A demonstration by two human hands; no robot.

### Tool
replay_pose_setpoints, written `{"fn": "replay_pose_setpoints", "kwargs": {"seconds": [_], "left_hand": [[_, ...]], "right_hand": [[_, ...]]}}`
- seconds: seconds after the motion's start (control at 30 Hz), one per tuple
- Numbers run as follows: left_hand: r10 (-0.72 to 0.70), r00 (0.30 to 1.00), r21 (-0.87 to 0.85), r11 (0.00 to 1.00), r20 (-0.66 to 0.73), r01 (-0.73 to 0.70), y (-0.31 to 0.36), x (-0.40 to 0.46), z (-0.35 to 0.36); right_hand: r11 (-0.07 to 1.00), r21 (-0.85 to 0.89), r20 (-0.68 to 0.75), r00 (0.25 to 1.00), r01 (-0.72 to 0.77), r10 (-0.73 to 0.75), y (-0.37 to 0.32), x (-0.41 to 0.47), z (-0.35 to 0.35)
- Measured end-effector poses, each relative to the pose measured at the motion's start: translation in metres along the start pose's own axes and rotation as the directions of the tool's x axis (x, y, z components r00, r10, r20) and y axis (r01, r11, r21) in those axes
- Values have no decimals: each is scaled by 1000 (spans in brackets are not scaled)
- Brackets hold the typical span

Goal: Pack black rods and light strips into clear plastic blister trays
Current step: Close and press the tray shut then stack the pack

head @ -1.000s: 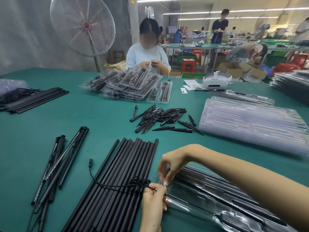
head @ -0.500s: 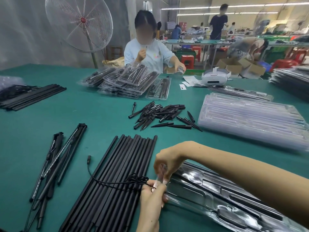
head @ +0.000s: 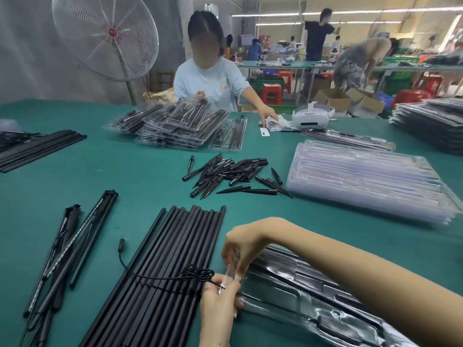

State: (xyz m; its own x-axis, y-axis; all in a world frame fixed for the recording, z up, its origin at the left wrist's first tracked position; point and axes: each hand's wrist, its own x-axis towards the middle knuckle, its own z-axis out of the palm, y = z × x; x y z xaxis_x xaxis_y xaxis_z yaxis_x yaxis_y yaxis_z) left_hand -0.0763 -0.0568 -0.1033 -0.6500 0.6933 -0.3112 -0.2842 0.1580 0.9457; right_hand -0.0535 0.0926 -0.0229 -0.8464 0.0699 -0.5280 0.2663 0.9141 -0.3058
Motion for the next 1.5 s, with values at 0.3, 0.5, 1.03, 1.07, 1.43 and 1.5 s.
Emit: {"fn": "replay_pose_setpoints", "kwargs": {"seconds": [0.3, 0.5, 1.03, 1.07, 1.43, 1.5], "left_hand": [[-33, 980, 45, 999, 196, 25, 10, 12, -9], [-46, 981, 46, 998, 190, 38, 6, 14, -9], [-66, 993, 88, 994, 95, 58, 1, 16, -5], [-72, 992, 77, 995, 103, 64, 2, 16, -6], [-40, 972, 9, 999, 231, 39, 10, 4, -13], [-35, 974, 20, 999, 222, 32, 9, 2, -13]], "right_hand": [[916, 388, -215, 976, 104, -19, 22, -14, 1], [932, 353, -257, 966, 84, 11, 12, -6, 10], [991, -135, -250, 968, -17, -18, -8, -8, 27], [994, -105, -255, 967, -3, -24, -6, -10, 26], [992, 70, -341, 932, -105, 123, 30, -37, 29], [983, 153, -404, 901, -103, 157, 35, -54, 39]]}}
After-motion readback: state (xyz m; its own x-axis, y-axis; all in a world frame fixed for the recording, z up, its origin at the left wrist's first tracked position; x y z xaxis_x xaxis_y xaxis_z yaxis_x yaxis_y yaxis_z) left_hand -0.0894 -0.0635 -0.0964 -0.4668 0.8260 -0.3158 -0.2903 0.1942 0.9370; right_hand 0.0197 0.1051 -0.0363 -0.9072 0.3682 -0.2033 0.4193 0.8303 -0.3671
